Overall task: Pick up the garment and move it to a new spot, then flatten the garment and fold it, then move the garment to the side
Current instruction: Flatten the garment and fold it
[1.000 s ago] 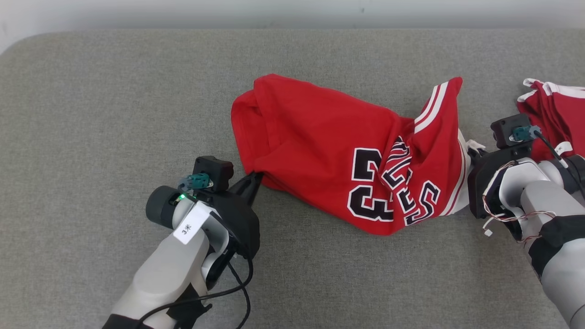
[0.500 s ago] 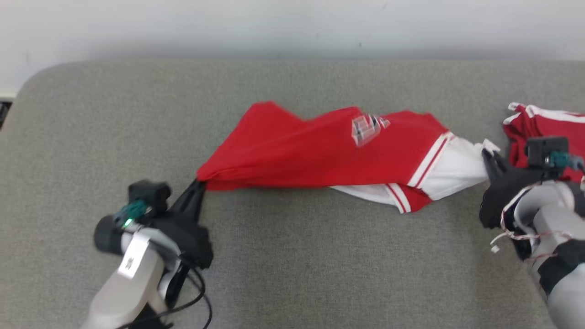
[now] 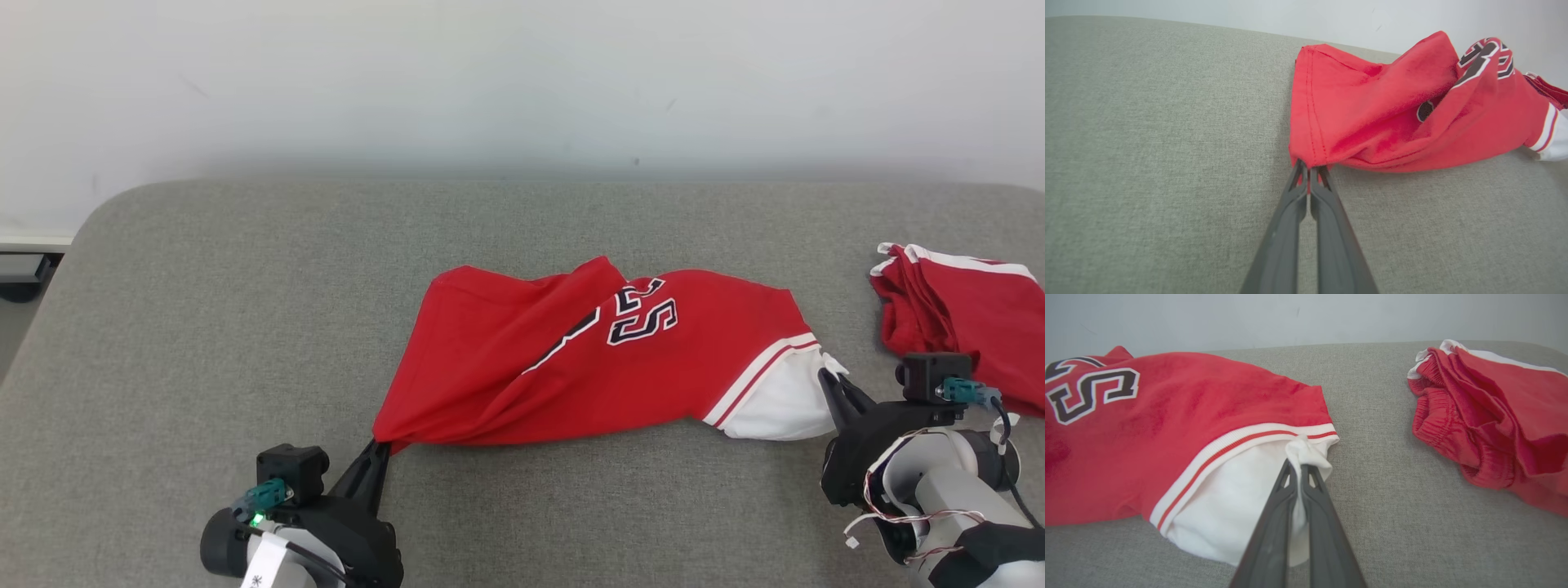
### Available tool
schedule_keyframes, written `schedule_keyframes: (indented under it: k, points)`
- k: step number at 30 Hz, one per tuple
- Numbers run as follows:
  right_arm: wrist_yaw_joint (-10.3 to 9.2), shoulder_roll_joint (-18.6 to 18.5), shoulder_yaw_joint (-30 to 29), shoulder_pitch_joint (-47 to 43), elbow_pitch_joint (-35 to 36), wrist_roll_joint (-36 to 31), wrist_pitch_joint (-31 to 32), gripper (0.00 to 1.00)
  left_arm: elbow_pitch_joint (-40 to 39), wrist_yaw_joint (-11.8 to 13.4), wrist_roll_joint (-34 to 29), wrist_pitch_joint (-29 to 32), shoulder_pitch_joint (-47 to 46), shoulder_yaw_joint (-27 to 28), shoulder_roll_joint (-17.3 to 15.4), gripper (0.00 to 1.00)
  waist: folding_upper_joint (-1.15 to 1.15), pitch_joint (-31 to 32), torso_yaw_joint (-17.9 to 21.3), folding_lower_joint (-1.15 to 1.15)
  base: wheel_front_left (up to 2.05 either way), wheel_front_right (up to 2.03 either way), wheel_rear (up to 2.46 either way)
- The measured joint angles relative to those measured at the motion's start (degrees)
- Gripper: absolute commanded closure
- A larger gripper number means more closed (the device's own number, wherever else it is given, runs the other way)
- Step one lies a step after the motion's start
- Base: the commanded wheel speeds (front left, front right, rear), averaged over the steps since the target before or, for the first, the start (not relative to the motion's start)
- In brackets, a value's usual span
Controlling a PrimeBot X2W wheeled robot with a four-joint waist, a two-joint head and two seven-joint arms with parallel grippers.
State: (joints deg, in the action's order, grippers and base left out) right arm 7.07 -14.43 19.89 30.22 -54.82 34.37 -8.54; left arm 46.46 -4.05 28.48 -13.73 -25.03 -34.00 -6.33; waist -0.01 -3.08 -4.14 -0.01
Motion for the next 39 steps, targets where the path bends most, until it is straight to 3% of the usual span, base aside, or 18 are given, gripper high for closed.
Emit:
schedule_keyframes:
  k: [7,11,15,22,29,39]
  points:
    - [0.00,-0.4,1.5,0.3,3.1,0.4,2.2,1.00,-2.1,-0.6,1.2,0.0,-0.8,0.7,-1.2,1.00,0.00,0.2,0.2,0.00,0.00,0.00,0.00]
    - [0.01,-0.4,1.6,6.6,6.8,1.7,3.0,1.00,-3.6,-0.8,1.2,0.0,-5.1,2.9,-4.9,1.00,0.00,-0.2,0.6,0.01,0.00,0.00,0.00]
    - [0.01,-3.3,-1.0,13.4,8.9,3.0,2.6,1.00,-6.5,-0.7,1.2,0.0,-11.1,5.5,-8.0,1.00,0.01,-0.2,0.8,0.02,0.00,0.00,0.00]
    - [0.09,-3.9,-1.7,17.0,9.0,3.9,2.0,1.00,-10.9,-0.6,3.2,0.1,-13.9,8.5,-9.2,1.00,0.00,1.1,0.8,0.02,0.00,0.00,0.00]
    - [0.09,-2.7,0.7,13.5,7.9,4.6,4.9,1.00,-10.8,-0.6,4.5,3.4,-10.0,6.6,-8.5,1.00,0.01,1.0,1.6,0.02,0.00,0.00,0.00]
    - [0.09,-4.2,1.5,-4.5,9.4,7.7,4.9,1.00,-12.4,1.5,4.3,5.0,7.7,2.3,-6.3,1.00,0.01,1.5,1.5,0.01,0.00,0.00,0.00]
